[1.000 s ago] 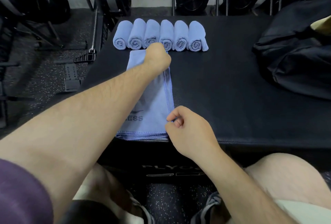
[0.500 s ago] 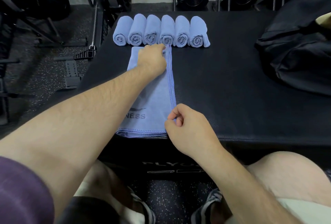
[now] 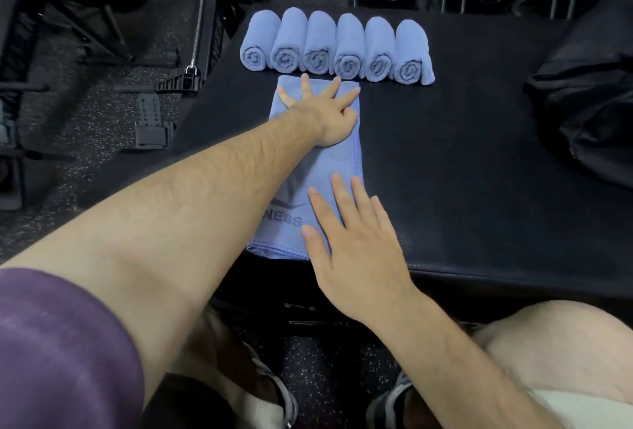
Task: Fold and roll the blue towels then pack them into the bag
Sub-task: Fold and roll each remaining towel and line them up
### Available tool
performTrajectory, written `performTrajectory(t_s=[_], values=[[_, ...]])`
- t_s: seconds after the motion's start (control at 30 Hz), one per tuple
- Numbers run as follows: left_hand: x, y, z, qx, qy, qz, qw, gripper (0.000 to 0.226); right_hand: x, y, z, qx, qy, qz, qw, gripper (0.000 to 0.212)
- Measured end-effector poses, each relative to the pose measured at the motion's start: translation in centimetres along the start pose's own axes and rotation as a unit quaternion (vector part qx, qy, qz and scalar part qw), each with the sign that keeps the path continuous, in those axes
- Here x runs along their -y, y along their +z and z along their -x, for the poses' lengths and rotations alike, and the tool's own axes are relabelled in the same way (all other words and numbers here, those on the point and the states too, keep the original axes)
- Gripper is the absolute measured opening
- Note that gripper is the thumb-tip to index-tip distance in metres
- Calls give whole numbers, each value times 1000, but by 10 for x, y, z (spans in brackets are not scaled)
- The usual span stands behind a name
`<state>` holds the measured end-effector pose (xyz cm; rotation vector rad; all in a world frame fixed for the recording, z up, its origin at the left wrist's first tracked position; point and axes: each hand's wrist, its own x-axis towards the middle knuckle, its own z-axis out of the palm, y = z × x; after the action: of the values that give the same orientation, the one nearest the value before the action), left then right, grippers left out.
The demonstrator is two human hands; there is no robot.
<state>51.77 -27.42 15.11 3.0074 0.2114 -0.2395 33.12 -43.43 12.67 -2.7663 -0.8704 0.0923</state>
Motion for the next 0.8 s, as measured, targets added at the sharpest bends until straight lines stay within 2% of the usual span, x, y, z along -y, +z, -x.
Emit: performTrajectory(t_s=[0.3,0.63,0.8], values=[[-2,-4,6,-5,17,15,1000,57,-1,0,-1,5,7,-1,1000,64],[4,5,41,-5,57,32,998,55,1,-5,-1,19,11,-12,1000,60],[5,9,75,-8,54,7,998,54,2,-6,-2,20,13,-14,1000,60]])
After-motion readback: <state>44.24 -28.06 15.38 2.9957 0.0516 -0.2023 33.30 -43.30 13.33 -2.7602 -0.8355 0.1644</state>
